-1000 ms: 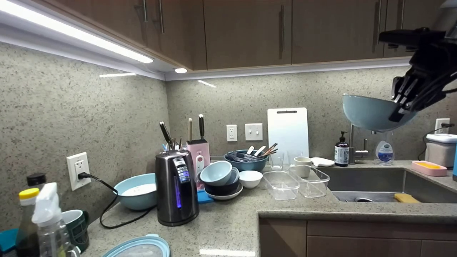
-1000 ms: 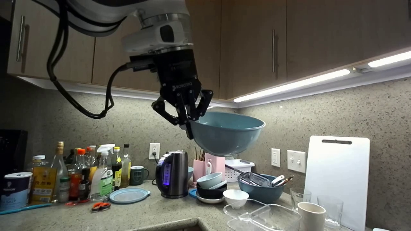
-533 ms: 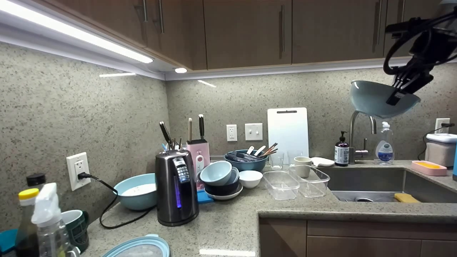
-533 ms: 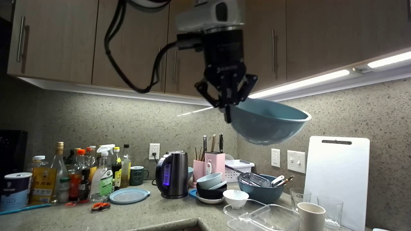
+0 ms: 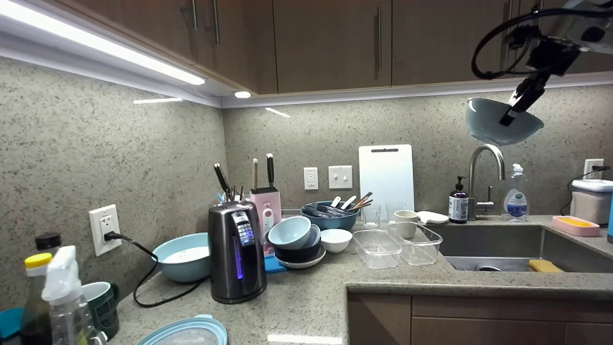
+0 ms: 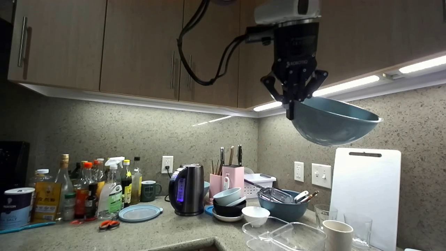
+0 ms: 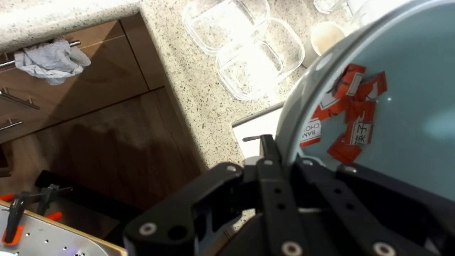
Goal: Move the bowl into the sink
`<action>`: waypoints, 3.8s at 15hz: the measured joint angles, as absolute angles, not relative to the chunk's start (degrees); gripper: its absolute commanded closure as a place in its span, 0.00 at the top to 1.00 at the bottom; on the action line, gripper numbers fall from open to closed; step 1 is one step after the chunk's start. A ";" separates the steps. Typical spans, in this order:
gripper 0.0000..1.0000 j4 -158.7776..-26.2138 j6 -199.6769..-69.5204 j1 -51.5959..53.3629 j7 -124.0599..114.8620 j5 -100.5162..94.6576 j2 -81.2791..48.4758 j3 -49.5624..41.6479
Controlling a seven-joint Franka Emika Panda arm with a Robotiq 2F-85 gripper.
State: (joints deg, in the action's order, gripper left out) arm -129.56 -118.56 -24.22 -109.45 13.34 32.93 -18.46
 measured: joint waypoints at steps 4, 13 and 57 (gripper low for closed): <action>0.03 -129.52 -118.13 -24.48 -109.46 13.34 32.22 -18.63; 0.03 -122.53 -113.46 -24.63 -108.45 21.73 15.81 -28.59; 0.03 -80.81 -122.30 -25.27 -113.88 15.99 -47.26 -23.01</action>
State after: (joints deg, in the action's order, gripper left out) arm -80.81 -122.30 -25.27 -113.88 15.99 -47.26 -23.01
